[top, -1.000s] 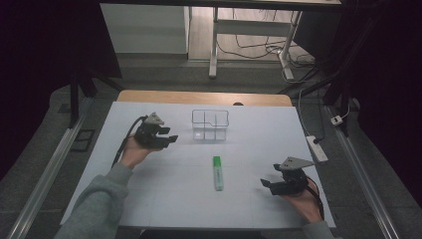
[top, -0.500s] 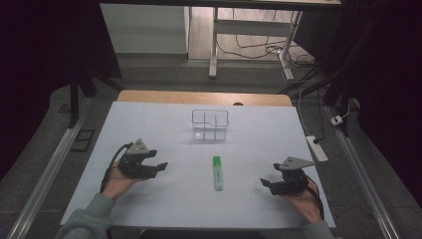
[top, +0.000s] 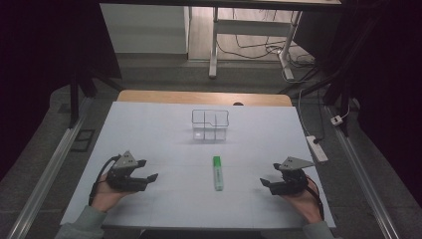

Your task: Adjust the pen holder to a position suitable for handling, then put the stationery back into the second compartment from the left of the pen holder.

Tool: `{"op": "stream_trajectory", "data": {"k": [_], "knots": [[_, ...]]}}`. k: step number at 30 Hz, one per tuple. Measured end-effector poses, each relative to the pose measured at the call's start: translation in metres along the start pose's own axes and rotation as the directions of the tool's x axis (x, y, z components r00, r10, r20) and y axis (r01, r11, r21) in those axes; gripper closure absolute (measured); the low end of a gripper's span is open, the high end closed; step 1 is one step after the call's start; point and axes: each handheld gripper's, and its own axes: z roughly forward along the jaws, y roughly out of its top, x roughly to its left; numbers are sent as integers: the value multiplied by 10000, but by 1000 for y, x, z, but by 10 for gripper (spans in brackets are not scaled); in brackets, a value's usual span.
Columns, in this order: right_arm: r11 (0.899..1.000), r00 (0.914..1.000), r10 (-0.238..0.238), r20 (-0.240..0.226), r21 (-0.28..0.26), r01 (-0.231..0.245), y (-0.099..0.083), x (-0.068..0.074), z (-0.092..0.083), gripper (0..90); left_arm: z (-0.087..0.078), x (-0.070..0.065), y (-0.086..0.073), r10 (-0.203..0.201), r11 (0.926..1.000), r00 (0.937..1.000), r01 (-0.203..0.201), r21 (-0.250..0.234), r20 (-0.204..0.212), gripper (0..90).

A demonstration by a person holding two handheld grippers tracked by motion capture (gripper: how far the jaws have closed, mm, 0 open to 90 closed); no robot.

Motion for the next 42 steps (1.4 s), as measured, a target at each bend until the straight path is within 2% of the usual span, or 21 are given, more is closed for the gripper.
{"op": "stream_trajectory", "data": {"k": [16, 22, 28, 42], "knots": [[9999, 10000, 19, 9, -169, -19, 3, 1, -3, 215, 3, 1, 0, 139, 9999, 9999, -139, 11, -69, 288], [9997, 10000, 20, -45, -240, -21, 6, 3, -2, 216, 3, 3, -2, 78, 10000, 9999, -78, -54, -95, 288], [9993, 9995, 226, -206, -280, -232, 12, 5, 1, 223, 5, 8, -3, 23, 10000, 10000, -24, -49, -82, 287], [9984, 9985, 243, -488, -502, -267, 32, 13, 4, 235, 2, 5, -2, 69, 9999, 10000, -69, -97, -52, 285]]}}
